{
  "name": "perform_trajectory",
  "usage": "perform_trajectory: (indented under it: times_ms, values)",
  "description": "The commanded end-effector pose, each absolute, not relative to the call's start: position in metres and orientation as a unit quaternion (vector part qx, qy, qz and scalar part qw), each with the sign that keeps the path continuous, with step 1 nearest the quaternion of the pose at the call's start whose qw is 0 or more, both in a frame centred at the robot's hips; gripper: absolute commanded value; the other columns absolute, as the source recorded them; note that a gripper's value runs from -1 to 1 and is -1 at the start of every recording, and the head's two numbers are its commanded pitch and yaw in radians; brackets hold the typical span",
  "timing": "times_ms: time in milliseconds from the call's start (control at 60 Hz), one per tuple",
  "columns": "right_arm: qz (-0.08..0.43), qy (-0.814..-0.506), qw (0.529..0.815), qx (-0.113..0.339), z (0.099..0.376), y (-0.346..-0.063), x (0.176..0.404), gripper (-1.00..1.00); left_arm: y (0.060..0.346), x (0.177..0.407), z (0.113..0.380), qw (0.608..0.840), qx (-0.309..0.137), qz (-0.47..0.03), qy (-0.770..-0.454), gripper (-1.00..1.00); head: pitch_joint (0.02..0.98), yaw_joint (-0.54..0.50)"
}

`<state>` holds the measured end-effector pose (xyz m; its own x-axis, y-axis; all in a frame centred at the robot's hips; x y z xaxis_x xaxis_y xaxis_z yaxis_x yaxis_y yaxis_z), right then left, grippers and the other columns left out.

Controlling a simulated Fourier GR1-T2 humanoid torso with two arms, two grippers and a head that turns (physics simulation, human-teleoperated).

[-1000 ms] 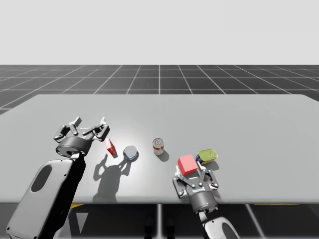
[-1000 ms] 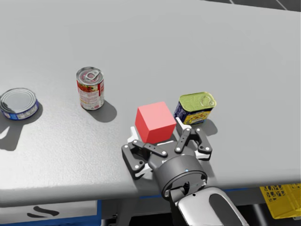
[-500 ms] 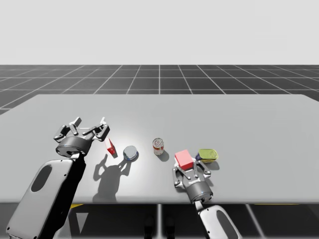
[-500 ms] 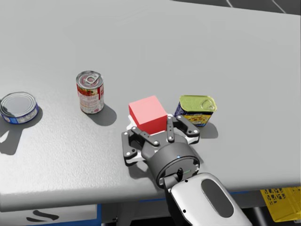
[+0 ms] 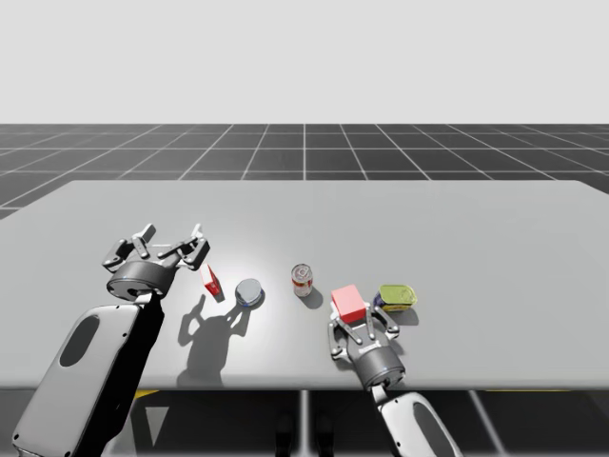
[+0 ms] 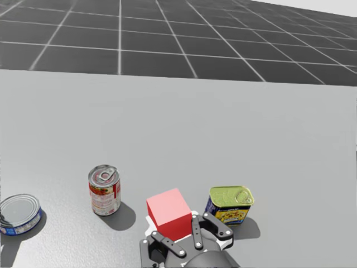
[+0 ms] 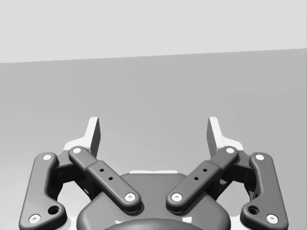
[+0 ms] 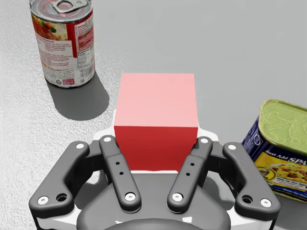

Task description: Find the red cube and pick it up.

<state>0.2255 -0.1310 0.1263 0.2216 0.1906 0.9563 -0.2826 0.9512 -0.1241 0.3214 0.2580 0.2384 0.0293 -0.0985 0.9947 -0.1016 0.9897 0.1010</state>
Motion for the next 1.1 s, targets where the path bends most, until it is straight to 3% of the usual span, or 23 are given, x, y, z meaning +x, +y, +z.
perform_trajectory:
  times_ms: [17,183,417,667,1100]
  values:
    - [0.110,-0.582,0.805,-0.004,0.107,-0.142,0.223,1.00,0.258,0.321,0.238,0.714,0.072,0.001,-0.697,-1.00,0.570,-0.22]
    - [0.108,-0.584,0.804,-0.004,0.108,-0.143,0.223,1.00,0.260,0.321,0.239,0.714,0.075,0.002,-0.696,-1.00,0.480,-0.23]
    - [0.103,-0.599,0.794,-0.003,0.126,-0.139,0.218,1.00,0.261,0.321,0.239,0.713,0.075,0.003,-0.697,-1.00,0.462,-0.23]
    - [0.111,-0.653,0.749,0.003,0.189,-0.125,0.211,1.00,0.261,0.320,0.240,0.713,0.075,0.004,-0.697,-1.00,0.460,-0.23]
    - [0.101,-0.774,0.625,-0.016,0.309,-0.127,0.204,1.00,0.261,0.320,0.240,0.712,0.076,0.007,-0.698,-1.00,0.449,-0.24]
